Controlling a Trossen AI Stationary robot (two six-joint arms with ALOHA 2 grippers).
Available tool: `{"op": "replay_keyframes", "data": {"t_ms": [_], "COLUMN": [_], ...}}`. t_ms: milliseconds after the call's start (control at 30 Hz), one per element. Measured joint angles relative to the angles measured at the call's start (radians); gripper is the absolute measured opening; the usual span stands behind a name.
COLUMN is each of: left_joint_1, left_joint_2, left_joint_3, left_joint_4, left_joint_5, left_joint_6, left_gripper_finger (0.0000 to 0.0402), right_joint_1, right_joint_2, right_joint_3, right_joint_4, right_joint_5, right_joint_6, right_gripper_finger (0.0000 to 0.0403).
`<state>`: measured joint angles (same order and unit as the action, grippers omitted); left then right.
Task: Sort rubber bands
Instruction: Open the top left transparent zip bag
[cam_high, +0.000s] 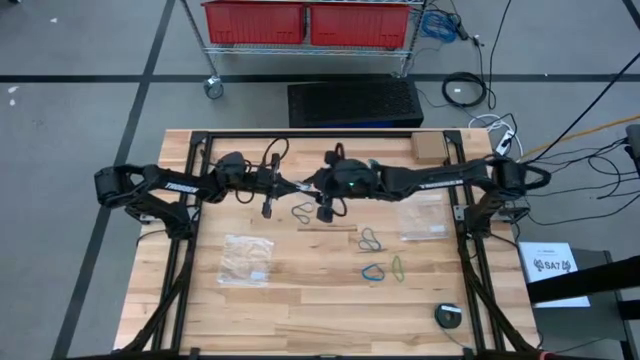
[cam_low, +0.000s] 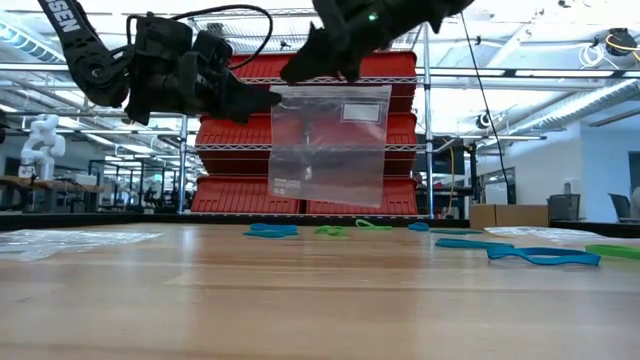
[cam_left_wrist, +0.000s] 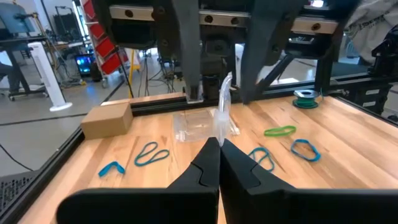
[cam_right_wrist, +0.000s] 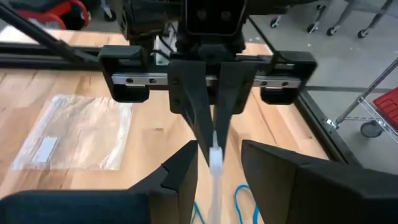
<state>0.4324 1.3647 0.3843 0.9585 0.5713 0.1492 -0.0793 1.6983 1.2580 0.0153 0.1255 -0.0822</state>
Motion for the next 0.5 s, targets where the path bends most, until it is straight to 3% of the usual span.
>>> {"op": "replay_keyframes", "data": {"t_ms": [267,500], "left_joint_1": [0.0,0.0], "left_joint_2": [0.0,0.0], "left_joint_3": [0.0,0.0], "left_joint_4": [-0.004,-0.004], "left_joint_5": [0.0,-0.004], "left_joint_6": [0.014,0.014], "left_gripper_finger": [0.0,0.0], "right_joint_1": [0.0,0.001], "right_joint_2": [0.053,0.053], "right_joint_3": [0.059,0.059], "right_joint_4": [-0.071,-0.092], "right_joint_5": [0.0,0.035], "right_joint_6": [0.007,0.002], "right_gripper_finger": [0.0105,0.002]}}
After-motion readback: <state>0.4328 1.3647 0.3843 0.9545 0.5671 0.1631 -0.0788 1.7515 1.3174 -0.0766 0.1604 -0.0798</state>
